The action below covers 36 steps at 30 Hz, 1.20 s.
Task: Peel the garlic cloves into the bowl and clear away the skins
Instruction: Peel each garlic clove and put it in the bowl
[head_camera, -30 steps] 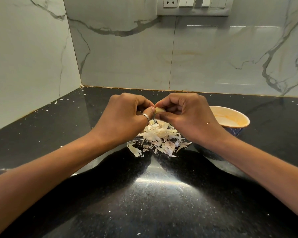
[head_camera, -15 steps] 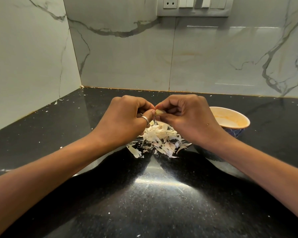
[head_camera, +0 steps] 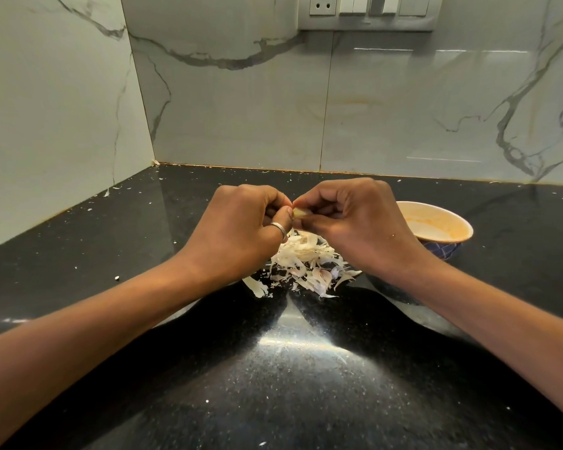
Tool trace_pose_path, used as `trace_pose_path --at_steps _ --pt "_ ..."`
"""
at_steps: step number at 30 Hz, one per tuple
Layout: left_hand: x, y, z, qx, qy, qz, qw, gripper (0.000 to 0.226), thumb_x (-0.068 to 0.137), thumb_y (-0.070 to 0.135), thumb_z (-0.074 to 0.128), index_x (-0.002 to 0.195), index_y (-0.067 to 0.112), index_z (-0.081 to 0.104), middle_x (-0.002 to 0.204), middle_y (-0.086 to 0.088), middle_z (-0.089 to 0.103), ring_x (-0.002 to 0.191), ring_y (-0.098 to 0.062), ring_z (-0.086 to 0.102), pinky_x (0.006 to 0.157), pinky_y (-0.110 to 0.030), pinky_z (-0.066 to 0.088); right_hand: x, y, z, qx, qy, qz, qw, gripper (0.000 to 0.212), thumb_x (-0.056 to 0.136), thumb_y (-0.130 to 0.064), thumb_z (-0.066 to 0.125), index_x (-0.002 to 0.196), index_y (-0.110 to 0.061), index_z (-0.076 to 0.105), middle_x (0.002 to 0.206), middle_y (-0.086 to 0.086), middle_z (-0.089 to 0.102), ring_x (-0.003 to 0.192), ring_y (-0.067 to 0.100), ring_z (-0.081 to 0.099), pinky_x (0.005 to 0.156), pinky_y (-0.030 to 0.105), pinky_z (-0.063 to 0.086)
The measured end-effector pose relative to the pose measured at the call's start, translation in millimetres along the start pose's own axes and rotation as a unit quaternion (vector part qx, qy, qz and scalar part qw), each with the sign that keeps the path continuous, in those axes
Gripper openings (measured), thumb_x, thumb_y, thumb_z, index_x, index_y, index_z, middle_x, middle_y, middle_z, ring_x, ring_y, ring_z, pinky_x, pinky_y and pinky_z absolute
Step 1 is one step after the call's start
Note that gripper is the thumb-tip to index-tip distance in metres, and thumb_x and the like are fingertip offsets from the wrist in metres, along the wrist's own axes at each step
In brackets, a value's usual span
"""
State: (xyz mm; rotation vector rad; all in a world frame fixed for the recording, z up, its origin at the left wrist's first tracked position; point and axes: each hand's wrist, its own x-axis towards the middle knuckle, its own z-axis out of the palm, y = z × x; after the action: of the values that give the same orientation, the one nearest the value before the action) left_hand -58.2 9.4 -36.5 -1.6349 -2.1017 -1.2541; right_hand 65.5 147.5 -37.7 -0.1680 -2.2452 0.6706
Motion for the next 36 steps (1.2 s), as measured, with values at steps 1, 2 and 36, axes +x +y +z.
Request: trace_pose_path --at_steps 1,2,36 --pt "0 0 0 -0.001 -0.001 -0.001 1.000 0.009 0.095 0.017 0.065 0.094 0.018 0.074 0.069 0.013 0.070 0.063 0.000 0.068 0.063 -0.026 0.058 0 0 0 0.003 -0.001 0.004 1.000 0.013 0.082 -0.014 0.087 0.094 -0.014 0.082 0.082 -0.009 0.078 0.075 -0.001 0.073 0.068 0.012 0.054" --pt "1 0 -1 -0.003 -0.002 -0.002 1.000 0.009 0.095 0.017 0.065 0.095 0.019 0.074 0.069 0.013 0.070 0.063 0.000 0.068 0.063 -0.026 0.058 0 0 0 0.006 -0.001 0.007 1.000 0.013 0.082 -0.014 0.087 0.094 -0.014 0.082 0.082 -0.009 0.078 0.074 -0.002 0.072 0.067 0.010 0.052" --pt "12 -1 -18 -0.182 -0.126 -0.151 0.963 0.012 0.098 0.013 0.063 0.094 0.006 0.072 0.067 0.003 0.069 0.066 -0.010 0.070 0.056 -0.025 0.058 2 -2 -6 0.029 -0.067 0.040 0.997 0.020 0.091 -0.008 0.077 0.109 -0.015 0.076 0.093 -0.005 0.078 0.087 0.008 0.074 0.086 0.036 0.060"
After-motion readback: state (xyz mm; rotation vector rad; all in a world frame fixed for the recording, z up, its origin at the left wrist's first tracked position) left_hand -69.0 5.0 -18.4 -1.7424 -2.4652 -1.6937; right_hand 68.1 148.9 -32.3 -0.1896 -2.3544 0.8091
